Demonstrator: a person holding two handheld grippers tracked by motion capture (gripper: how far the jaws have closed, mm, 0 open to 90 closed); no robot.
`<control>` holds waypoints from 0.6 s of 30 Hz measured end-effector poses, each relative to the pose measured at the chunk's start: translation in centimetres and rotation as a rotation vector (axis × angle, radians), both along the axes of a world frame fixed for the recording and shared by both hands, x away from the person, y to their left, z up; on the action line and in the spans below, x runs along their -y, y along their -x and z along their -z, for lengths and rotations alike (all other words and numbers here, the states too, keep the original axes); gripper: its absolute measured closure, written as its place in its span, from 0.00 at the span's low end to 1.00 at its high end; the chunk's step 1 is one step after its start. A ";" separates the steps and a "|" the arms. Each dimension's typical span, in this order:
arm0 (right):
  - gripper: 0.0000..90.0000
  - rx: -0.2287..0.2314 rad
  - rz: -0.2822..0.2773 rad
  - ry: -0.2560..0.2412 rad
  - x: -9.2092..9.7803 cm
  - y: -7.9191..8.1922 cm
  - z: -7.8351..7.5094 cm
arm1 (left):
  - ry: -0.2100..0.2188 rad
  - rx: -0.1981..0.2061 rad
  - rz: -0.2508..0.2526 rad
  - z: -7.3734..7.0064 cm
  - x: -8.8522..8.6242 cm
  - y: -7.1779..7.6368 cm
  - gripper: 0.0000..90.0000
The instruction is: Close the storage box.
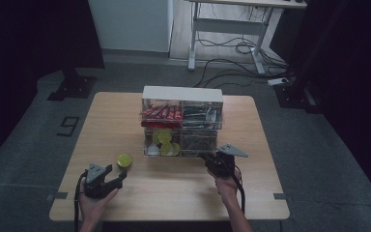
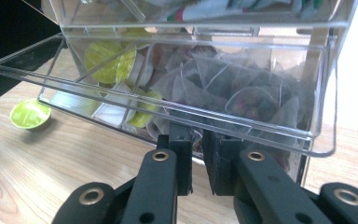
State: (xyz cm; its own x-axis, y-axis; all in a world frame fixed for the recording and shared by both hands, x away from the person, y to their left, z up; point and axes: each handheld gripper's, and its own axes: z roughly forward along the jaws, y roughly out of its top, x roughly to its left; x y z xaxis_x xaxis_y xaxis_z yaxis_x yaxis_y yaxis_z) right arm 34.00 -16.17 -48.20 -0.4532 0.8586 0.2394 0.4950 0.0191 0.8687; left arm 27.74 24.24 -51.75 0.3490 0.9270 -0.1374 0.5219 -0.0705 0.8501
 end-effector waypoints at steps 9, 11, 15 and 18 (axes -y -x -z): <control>0.90 -0.011 0.008 0.001 0.3 0.2 0.6 | -0.004 0.000 -0.001 0.1 0.1 0.0 0.39; 0.89 -0.016 0.008 0.006 0.3 0.2 0.8 | -0.004 0.000 0.000 0.0 0.0 0.0 0.39; 0.89 -0.028 0.009 0.007 0.4 0.3 1.2 | -0.005 -0.001 0.002 0.1 0.0 0.0 0.39; 0.89 -0.034 0.010 0.012 0.3 0.4 1.4 | -0.002 0.000 -0.004 0.0 -0.2 0.1 0.39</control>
State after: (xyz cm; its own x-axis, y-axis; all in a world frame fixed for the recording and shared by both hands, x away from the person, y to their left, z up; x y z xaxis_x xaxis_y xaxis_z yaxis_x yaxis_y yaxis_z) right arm 33.59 -16.46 -49.63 -0.4369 0.8657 0.2444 0.5242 0.0242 0.8513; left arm 27.68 24.44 -51.75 0.3453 0.9287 -0.1352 0.5221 -0.0704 0.8500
